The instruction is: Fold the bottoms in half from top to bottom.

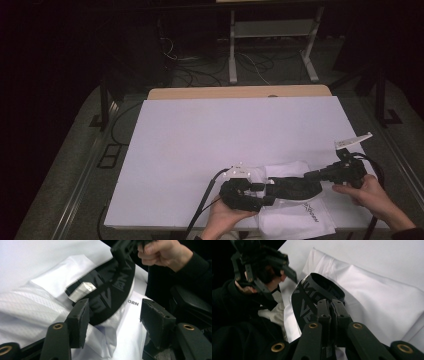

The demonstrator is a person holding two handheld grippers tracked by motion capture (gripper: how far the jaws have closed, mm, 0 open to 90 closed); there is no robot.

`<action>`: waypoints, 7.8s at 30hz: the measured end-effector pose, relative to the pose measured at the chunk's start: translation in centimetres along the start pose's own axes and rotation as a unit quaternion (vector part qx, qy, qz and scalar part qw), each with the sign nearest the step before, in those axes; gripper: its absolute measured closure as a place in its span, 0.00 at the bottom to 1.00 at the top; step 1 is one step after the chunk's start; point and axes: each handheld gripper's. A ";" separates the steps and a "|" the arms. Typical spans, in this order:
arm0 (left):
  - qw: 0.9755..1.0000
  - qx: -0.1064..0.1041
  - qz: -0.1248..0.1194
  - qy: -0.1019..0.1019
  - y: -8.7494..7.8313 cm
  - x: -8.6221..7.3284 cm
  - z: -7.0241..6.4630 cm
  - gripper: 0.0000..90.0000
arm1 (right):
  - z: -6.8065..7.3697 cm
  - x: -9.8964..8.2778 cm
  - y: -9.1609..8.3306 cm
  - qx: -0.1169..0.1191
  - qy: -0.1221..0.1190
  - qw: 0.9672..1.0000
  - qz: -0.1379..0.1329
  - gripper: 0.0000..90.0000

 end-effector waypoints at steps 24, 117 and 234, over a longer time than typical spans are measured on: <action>0.999 0.027 -0.030 0.029 -1.9 3.5 2.7 0.20 | 1.3 -1.9 0.2 0.007 -0.035 0.998 0.048 0.91; 0.995 0.069 -0.065 0.028 -3.8 3.1 5.2 0.14 | 4.0 0.0 8.6 0.098 -0.085 0.968 0.214 0.94; 0.992 0.056 0.067 -0.086 -0.1 0.9 9.4 0.92 | -5.8 2.1 2.3 -0.154 -0.062 0.984 0.057 0.63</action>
Point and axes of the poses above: each handheld gripper's, and its own axes: y roughly forward along the jaws, x roughly out of its top, z roughly to its left, and after that the axes turned 7 degrees about -z, right-handed
